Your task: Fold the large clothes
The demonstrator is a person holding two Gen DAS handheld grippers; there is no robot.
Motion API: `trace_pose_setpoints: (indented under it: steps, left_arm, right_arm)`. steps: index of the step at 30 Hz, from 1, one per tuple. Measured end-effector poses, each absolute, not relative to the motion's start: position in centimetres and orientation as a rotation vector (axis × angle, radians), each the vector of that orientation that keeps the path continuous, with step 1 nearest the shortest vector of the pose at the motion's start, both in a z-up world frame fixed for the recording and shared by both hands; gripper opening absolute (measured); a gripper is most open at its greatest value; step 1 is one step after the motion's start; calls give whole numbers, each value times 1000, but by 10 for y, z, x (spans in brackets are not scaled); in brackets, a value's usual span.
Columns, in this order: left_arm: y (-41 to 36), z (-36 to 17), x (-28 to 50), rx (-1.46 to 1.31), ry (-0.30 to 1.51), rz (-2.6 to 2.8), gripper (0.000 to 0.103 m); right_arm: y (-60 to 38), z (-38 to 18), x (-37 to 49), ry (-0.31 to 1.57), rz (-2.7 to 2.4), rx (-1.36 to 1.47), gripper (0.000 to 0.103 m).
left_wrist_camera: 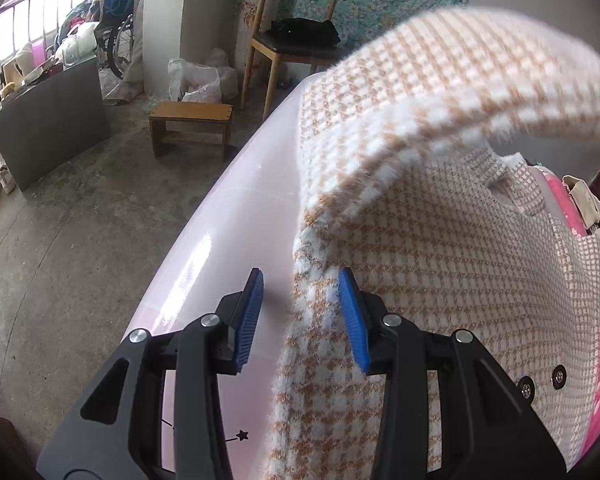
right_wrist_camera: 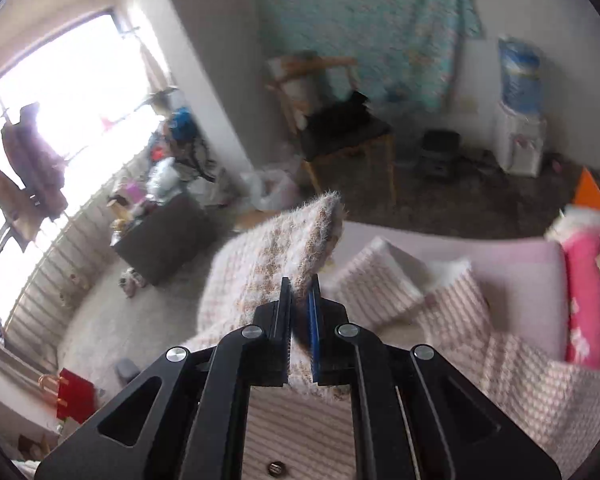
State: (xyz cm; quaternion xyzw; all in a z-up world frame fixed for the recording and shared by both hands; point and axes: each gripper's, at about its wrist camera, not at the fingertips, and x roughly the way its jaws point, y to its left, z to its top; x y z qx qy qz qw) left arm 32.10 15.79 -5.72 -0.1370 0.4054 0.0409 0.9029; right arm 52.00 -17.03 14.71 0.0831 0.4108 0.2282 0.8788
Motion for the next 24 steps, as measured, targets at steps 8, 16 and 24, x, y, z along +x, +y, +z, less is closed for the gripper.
trace_pose_setpoints:
  steps: [8,16,24]
  left_arm:
    - [155,-57,321,-241,839,95,41]
    - [155,-56,320,-240,835,100,40]
    - [159,-43,308,-239,835,61,40]
  right_arm:
    - [-272,18,501,1133,263,335,8]
    - [-284,-14,490,1165,212,341,8]
    - [-263,-37,492,1189,130,145,9]
